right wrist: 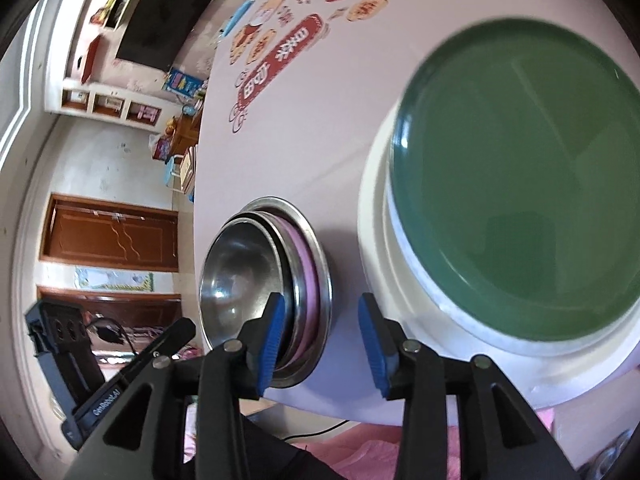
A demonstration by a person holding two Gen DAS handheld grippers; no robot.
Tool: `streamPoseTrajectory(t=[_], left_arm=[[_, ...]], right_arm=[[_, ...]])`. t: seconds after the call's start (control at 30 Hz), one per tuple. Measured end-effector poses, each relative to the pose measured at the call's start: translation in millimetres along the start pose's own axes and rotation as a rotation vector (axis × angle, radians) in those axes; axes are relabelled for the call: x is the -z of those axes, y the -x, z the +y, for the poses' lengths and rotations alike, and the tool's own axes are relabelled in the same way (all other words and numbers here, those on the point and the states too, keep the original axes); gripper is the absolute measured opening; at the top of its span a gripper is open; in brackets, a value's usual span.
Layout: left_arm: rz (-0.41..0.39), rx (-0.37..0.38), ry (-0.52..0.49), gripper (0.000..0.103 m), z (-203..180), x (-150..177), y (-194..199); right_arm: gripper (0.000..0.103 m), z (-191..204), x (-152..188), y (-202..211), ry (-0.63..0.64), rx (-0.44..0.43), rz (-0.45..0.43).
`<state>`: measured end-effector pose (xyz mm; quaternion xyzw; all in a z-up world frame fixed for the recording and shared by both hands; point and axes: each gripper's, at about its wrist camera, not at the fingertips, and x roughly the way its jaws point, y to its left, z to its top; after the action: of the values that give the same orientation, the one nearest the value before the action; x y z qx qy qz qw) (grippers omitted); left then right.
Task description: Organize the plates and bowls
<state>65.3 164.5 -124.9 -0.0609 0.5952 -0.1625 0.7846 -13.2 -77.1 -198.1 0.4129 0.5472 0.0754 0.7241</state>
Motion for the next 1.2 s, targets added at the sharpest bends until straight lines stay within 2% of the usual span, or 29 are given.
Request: streamPoseTrajectory(t=[0.1, 0.37, 0.5, 0.67, 1.0, 1.2], left_arm=[[0.036, 0.002, 0.013, 0.059, 5.8, -1.4, -8.5], [0.115, 0.019, 0.009, 0.059, 13.5, -7.1, -29.3], [0.148, 0.026, 0.0, 0.059, 16.1, -11.6, -39.0], [0.18, 0.034, -0.008, 0.059, 19.9, -16.1, -46.6], [0.231, 0.051, -0.024, 0.059, 21.9, -21.8, -61.8], [0.251, 0.06, -0.045, 0.059, 19.4, -24.8, -69.2]], right_arm=[[0.045, -6.5, -0.8, -2.9, -0.045, -0.014, 0.006], [0.045, -9.6, -2.8, -8.2, -0.102, -0.036, 0.017], [0.045, -12.3, -3.8, -10.5, -0.141, -0.089, 0.024], [0.045, -13.5, -7.3, -13.7, -0.177, -0.107, 0.02], [0.045, -18.7, -8.0, -13.3, -0.243, -0.198, 0.001], [0.045, -17.0, -9.4, -20.4, -0.254, -0.203, 0.018]])
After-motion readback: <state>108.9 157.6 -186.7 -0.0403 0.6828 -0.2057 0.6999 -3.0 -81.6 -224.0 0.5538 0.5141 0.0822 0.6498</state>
